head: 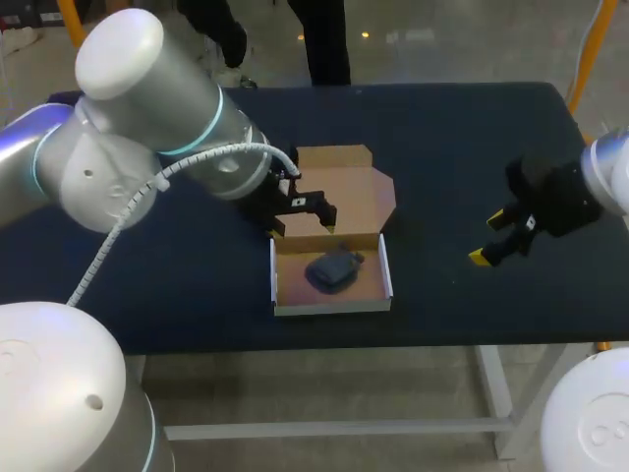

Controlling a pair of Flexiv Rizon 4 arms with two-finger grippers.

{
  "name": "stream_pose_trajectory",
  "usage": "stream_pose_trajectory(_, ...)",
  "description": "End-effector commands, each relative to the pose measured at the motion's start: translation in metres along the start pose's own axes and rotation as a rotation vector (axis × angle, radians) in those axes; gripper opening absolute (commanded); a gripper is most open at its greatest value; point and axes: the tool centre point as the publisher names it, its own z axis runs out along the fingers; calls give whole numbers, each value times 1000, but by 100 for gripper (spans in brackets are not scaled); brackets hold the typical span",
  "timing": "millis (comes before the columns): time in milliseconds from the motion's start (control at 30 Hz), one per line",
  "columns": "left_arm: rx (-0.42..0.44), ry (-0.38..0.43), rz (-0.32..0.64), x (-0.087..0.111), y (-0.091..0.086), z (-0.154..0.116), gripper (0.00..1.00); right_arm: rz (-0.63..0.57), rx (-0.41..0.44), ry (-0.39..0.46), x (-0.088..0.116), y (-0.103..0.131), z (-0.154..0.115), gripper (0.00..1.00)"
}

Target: Assemble the packaging by folding the flat box into shape, placing the metal phone stand inside, and closing the box properly

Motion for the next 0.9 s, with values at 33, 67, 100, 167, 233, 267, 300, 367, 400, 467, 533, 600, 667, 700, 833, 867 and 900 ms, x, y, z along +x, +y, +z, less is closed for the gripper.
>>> stream_pose_trajectory(33, 8, 58, 12, -11, 1, -4, 100, -1, -3, 3, 0, -1, -2, 100)
stream_pose_trajectory(67, 11, 63, 15, -12, -1, -5, 100, -1, -3, 3, 0, -1, -2, 100)
stream_pose_trajectory(100, 12, 73, 21, -13, -2, -6, 100, -1, -3, 3, 0, -1, -2, 100)
stream_pose_trajectory(167, 21, 104, 58, -15, -4, -8, 100, -1, -3, 3, 0, -1, -2, 100)
stream_pose_trajectory(233, 21, 104, 58, -15, -4, -8, 100, -1, -3, 3, 0, -1, -2, 100)
stream_pose_trajectory(267, 21, 104, 58, -15, -4, -8, 100, -1, -3, 3, 0, -1, -2, 100)
stream_pose_trajectory(300, 21, 104, 58, -15, -4, -8, 100, -1, -3, 3, 0, -1, -2, 100)
stream_pose_trajectory(367, 21, 104, 58, -15, -4, -8, 100, -1, -3, 3, 0, -1, -2, 100)
stream_pose_trajectory(400, 21, 104, 58, -15, -4, -8, 100, -1, -3, 3, 0, -1, -2, 100)
stream_pose_trajectory(467, 21, 104, 58, -15, -4, -8, 100, -1, -3, 3, 0, -1, -2, 100)
stream_pose_trajectory(533, 21, 104, 58, -15, -4, -8, 100, -1, -3, 3, 0, -1, -2, 100)
stream_pose_trajectory(600, 21, 104, 58, -15, -4, -8, 100, -1, -3, 3, 0, -1, -2, 100)
stream_pose_trajectory(667, 21, 104, 58, -15, -4, -8, 100, -1, -3, 3, 0, -1, -2, 100)
stream_pose_trajectory(700, 21, 104, 58, -15, -4, -8, 100, -1, -3, 3, 0, -1, -2, 100)
stream_pose_trajectory(833, 30, 146, 64, -23, -5, -5, 100, -18, 16, 24, -1, 6, 0, 100)
stream_pose_trajectory(867, 32, 153, 72, -25, -5, -5, 100, -24, 23, 32, -1, 7, 0, 100)
stream_pose_trajectory(900, 37, 168, 78, -27, -5, -4, 100, -26, 32, 41, -1, 9, 0, 100)
